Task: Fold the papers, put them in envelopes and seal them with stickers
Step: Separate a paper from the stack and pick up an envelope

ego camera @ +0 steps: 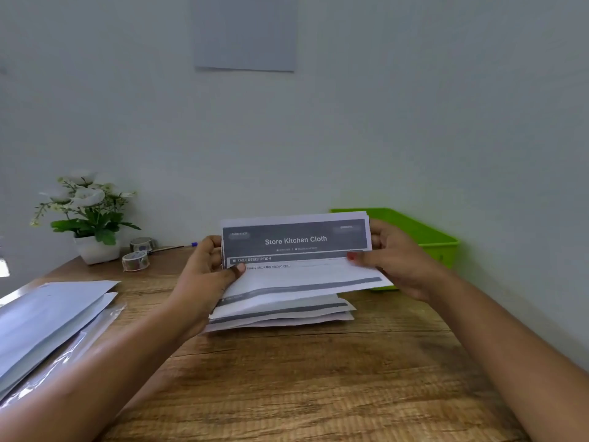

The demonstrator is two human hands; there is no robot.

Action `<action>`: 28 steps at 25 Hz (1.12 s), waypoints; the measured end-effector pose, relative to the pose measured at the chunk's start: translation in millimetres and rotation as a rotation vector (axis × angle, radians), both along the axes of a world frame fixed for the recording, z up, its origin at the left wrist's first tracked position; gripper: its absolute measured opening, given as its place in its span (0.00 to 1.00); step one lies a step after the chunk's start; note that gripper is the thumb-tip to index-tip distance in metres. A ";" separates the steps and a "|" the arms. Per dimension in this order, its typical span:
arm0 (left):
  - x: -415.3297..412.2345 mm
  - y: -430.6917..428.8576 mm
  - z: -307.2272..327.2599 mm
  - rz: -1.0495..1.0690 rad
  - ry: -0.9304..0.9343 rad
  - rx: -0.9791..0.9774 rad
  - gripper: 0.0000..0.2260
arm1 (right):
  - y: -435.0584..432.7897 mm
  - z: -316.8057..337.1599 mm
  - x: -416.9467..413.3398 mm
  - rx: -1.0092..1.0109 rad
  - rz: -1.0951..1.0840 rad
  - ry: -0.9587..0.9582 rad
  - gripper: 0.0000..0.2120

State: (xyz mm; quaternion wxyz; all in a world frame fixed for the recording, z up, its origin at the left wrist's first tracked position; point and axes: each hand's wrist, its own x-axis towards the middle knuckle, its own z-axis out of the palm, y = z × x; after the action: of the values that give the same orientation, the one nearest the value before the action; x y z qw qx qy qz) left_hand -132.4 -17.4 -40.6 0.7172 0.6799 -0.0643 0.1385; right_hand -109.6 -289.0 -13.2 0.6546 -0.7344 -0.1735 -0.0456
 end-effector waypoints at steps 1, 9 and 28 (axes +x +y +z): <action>0.4 0.0 -0.2 -0.009 -0.002 -0.010 0.15 | -0.2 -0.6 0.0 0.011 -0.006 -0.012 0.20; -5.7 -1.6 6.0 -0.061 0.074 -0.142 0.17 | 1.7 2.2 -4.0 -0.007 -0.089 -0.034 0.12; -6.1 -1.6 4.7 -0.087 0.025 -0.115 0.26 | 8.8 7.6 -11.4 0.147 -0.027 0.113 0.13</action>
State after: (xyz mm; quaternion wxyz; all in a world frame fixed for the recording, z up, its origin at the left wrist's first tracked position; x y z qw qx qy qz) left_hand -138.5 -19.0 -35.9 0.7610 0.6359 -0.0767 0.1025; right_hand -121.0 -280.3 -5.6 0.7148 -0.6881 -0.1224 -0.0256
